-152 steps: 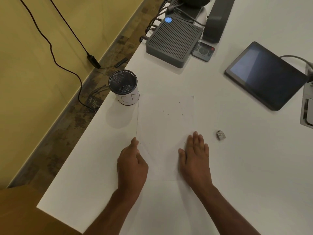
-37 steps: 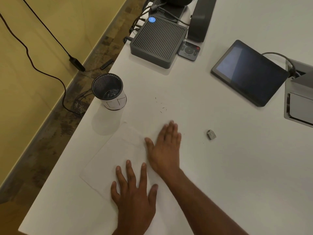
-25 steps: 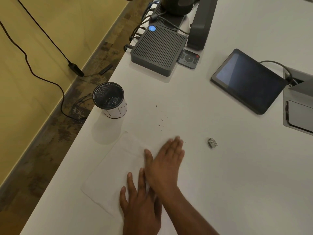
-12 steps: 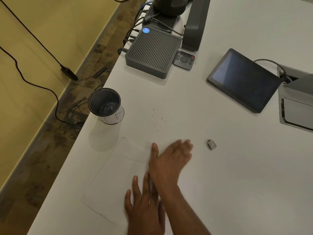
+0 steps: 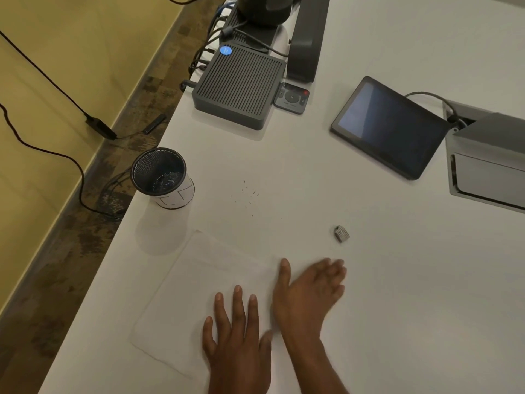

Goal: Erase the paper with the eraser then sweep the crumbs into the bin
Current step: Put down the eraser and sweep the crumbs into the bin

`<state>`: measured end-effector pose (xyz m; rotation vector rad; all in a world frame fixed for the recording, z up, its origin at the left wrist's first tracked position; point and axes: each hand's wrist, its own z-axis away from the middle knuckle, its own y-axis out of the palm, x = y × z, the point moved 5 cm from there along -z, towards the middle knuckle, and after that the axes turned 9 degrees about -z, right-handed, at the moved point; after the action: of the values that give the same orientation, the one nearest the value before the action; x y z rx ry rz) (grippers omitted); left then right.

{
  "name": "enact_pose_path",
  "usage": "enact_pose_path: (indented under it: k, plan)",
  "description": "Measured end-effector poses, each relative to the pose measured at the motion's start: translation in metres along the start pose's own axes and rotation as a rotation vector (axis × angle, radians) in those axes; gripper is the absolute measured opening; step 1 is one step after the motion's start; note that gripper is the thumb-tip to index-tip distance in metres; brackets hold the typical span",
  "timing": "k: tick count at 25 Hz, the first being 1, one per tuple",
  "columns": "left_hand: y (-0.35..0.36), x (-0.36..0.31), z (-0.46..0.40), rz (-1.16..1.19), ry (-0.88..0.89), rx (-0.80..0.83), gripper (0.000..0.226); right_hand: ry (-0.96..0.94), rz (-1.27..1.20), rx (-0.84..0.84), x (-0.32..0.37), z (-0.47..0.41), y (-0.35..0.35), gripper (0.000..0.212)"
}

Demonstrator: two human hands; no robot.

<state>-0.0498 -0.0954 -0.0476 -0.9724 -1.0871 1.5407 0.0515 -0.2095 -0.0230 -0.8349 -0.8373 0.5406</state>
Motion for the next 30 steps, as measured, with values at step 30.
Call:
enact_pose_path:
  k: [30]
  plan:
    - [0.008, -0.005, -0.013, 0.003, -0.026, -0.292, 0.053, -0.226, 0.087, 0.204, 0.084, 0.004, 0.049, 0.094]
